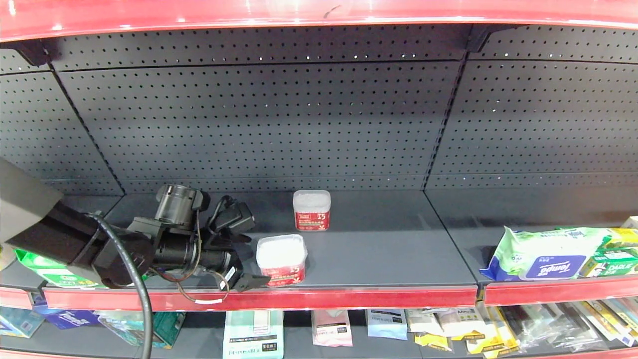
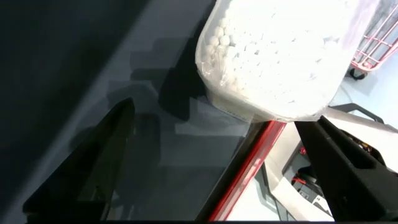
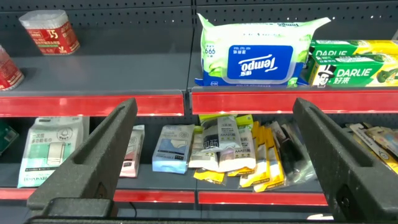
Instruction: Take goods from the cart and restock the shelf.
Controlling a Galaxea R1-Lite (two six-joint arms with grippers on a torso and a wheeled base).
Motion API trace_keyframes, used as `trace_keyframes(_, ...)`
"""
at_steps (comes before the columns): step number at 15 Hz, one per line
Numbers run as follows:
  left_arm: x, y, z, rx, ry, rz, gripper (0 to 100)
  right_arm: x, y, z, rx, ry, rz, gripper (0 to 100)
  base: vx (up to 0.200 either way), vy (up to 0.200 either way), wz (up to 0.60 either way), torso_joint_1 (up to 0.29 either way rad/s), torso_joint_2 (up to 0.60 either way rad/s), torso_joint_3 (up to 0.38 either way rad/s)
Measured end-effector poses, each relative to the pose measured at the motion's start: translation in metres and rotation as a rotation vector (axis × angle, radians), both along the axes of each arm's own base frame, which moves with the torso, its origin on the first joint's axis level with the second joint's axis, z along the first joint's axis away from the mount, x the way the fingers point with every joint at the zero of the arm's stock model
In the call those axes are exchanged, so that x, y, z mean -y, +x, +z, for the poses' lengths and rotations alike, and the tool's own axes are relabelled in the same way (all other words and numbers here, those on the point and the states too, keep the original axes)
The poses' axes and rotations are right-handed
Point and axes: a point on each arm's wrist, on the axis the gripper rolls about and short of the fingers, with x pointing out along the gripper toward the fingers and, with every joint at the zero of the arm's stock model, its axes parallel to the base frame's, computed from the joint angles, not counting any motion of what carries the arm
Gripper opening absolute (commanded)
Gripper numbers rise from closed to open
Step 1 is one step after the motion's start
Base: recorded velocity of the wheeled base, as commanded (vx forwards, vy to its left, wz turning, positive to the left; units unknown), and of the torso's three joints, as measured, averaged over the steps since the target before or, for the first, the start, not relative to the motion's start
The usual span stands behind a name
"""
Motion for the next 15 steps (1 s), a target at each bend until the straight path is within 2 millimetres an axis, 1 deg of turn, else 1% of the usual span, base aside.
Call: trace_keyframes(15,-0.0027,0.0024,-0.0027,-0.001,0.01,0.004,100,0.0,0.0,0.0,0.0,0.0,0.0,100,0.0,0.0,0.0,0.0,0.0,0.0)
